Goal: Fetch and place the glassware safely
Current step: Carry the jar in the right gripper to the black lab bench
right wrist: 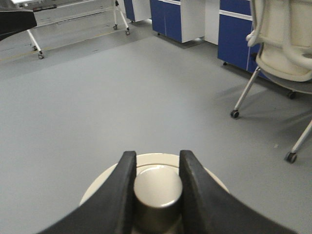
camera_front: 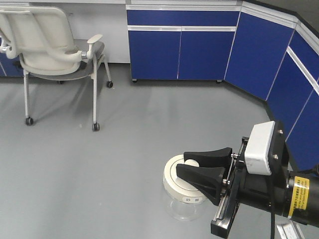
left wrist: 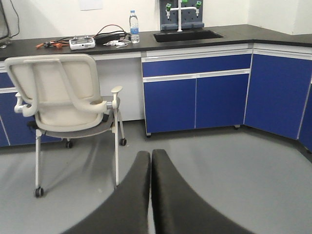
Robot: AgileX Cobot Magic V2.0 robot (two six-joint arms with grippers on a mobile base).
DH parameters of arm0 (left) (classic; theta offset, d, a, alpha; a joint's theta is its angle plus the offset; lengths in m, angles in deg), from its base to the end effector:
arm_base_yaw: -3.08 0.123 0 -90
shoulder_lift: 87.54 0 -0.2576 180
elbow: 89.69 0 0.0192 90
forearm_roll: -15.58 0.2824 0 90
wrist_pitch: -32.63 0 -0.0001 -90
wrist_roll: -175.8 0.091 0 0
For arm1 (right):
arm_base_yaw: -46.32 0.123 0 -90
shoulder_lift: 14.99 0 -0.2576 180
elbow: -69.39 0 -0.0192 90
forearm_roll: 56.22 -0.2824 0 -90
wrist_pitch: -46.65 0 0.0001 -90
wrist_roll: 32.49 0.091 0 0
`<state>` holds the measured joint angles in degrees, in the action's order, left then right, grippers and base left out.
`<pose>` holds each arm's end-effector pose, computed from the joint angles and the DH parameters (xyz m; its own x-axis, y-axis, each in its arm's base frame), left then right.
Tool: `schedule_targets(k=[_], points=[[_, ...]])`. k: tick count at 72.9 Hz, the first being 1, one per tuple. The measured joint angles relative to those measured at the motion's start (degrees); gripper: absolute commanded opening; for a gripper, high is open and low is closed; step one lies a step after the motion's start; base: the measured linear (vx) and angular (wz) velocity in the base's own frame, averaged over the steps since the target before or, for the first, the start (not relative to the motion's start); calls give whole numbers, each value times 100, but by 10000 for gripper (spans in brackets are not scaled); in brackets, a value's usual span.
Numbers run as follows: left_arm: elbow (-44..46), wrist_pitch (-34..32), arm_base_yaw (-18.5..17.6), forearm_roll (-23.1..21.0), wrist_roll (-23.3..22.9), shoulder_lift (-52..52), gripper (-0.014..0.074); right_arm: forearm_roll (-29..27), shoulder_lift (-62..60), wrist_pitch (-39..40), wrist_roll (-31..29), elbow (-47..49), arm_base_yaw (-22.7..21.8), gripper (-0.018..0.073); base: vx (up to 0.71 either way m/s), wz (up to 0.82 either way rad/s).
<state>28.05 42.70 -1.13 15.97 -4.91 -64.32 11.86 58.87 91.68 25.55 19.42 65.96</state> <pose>0.1335 -0.0097 0.2571 -0.0969 0.0014 -0.9953 0.0717 0.9974 -0.0055 0.2065 0.1370 0.2133 -0.1827 -0.0974 -0.9783 -0.8631 0.4924 0.1122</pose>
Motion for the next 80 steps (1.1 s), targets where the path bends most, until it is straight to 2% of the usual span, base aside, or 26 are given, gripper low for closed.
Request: schedule_targets(k=[42,80], points=[[0,0,0,0,0,0,-7,0,0,5,0,0,0,-1,48,-14],[0,0,0,0,-5,0,-7,0,0,4,0,0,0,-1,30,-92]])
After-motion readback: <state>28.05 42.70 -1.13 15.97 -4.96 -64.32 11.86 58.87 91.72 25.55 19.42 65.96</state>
